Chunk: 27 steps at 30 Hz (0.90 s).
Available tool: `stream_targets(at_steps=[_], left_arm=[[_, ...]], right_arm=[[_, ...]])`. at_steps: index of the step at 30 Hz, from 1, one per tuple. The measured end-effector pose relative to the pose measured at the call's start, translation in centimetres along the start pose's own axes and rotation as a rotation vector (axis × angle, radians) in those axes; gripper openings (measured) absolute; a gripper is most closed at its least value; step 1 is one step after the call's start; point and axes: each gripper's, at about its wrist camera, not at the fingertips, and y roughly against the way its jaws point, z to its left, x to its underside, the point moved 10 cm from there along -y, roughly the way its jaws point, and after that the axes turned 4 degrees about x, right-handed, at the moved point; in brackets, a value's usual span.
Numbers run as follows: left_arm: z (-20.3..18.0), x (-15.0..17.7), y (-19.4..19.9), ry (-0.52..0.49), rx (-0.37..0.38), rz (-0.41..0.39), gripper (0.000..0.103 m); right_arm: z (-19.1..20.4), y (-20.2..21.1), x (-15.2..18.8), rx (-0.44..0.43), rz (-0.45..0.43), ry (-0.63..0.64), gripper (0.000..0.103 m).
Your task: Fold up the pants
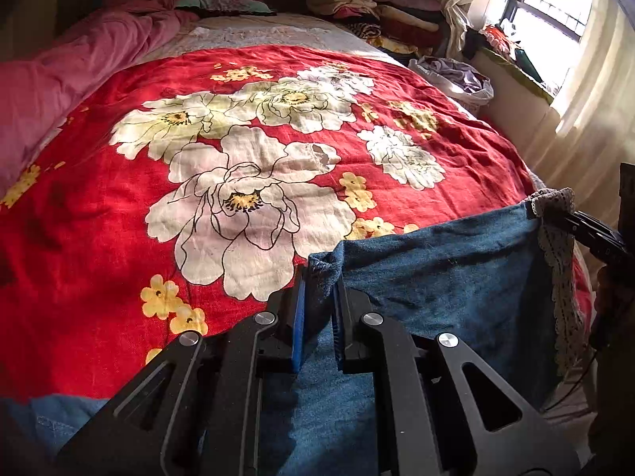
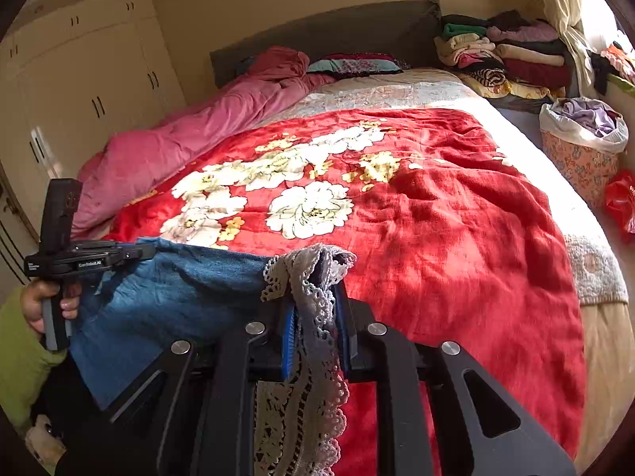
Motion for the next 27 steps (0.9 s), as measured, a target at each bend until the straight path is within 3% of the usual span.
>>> stream_targets(at_steps=[4,8,11,12,13,16,19,22,27], left_arm=[[1.4,0.9,-2.1,0.012,-0.036,0.008,0.005],[2.0,1.8,-3.1,0.015,-0.040,0.005,0.008],[2.0,1.8,-2.8,0.020,-0.029,-0.001,0.008],[2.0,1.7,-2.7,0.020,-0.029,-0.005,0.010],[2.0,1.7,-2.3,0.021,-0.032,-0.011,0.014],[1.9,2.0,-0.6,0.027,-0.060,-0.028,0.027],[1.4,2.5,2.1,0.038,-0.052,-0.069,0.029],[0.6,3.6,4.6,0.036,-0.053,-0.090,0.037],[-0.9,7.2,7.8,0.015,-0.042,-0.095,0.041]], right_arm=[[-1.0,-4.1,2.0,0.065,0.117,0.040,0.017],[-1.4,-5.6,3.1,0.095,0.131,0.048,0.020],[-1.5,-5.6,3.0,0.115,0.133,0.050,0.026],[-1.7,-5.4,2.9,0.128,0.130,0.047,0.036],[-2.0,-5.1,2.7,0.139,0.130,0.036,0.039],[-2.6,-1.9,1.7,0.114,0.068,-0.067,0.046],[-2.4,2.3,1.6,0.098,-0.009,-0.106,0.050],[-1.4,5.7,3.3,0.069,-0.033,-0.116,0.050],[0.4,9.4,7.4,0.052,-0.019,-0.083,0.050]])
